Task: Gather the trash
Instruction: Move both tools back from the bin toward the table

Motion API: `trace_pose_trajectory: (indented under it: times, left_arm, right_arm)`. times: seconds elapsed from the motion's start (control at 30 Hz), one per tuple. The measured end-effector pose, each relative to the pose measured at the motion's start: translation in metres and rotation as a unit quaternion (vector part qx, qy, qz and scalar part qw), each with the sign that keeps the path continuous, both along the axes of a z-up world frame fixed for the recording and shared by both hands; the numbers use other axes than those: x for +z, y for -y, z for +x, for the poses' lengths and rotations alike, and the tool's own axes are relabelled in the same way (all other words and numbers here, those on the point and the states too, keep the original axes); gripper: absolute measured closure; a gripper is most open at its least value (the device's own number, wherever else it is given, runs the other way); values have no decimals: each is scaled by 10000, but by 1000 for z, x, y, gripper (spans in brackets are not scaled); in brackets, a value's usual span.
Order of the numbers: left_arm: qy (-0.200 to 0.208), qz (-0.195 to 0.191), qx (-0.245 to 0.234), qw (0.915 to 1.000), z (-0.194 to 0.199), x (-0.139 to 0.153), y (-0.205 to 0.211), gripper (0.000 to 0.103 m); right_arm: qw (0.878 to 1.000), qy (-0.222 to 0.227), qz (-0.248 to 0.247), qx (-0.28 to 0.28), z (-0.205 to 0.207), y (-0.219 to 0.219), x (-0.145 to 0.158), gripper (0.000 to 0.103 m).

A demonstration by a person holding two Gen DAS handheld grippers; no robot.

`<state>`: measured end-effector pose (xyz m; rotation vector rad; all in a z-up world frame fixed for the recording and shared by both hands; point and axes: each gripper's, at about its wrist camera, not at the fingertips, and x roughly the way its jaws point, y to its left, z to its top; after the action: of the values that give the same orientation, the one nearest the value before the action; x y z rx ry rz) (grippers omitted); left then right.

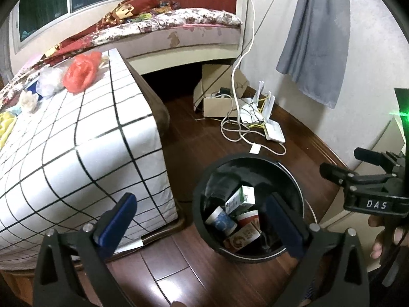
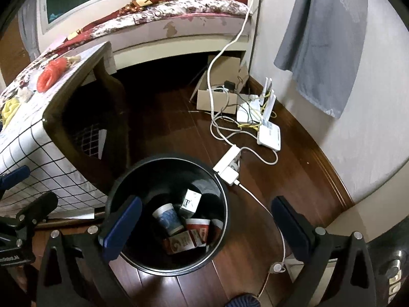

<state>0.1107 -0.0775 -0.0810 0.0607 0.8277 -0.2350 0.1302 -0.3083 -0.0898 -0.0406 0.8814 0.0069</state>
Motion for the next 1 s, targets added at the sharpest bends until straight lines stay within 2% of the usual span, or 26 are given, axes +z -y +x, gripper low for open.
trace_pose_trajectory:
  times: [0.57, 0.77, 1.0]
  left_arm:
    - [448, -35, 387, 9982, -11, 34, -37, 1]
    - [663, -128, 691, 9953, -14, 50, -70, 1]
    - [832, -178, 1241, 9886, -14, 64, -126, 1]
  right_arm:
    - [9987, 412, -7, 300, 3, -31, 29, 1]
    - [9966, 649, 42, 497, 7, -56, 46, 1]
    - [9908, 976, 121, 930, 14, -106, 68, 1]
